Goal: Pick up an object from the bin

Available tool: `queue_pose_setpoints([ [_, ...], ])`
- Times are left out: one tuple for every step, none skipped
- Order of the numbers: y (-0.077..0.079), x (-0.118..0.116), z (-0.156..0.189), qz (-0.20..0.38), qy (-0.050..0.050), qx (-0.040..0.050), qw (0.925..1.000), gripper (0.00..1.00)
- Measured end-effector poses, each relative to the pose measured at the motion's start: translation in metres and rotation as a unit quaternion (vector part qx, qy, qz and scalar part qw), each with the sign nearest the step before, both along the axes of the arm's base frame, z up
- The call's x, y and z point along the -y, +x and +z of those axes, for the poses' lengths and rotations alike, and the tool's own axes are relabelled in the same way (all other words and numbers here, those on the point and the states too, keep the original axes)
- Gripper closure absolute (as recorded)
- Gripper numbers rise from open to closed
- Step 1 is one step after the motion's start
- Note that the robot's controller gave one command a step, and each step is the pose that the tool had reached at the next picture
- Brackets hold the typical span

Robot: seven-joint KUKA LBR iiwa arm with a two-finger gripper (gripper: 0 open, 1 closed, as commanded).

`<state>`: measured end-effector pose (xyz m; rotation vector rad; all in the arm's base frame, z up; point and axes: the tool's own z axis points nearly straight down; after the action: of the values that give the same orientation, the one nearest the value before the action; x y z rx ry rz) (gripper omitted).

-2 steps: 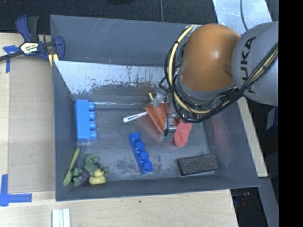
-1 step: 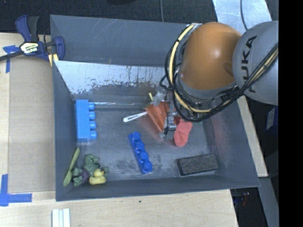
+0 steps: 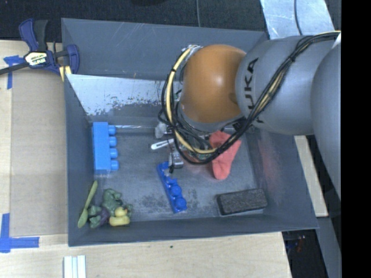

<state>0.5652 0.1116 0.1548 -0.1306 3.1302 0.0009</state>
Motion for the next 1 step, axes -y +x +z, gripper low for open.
queue_pose_setpoints([
  [-0.003,-0.0055,-0.0238,0.005,0.002,-0.0013,1.0,0.0],
])
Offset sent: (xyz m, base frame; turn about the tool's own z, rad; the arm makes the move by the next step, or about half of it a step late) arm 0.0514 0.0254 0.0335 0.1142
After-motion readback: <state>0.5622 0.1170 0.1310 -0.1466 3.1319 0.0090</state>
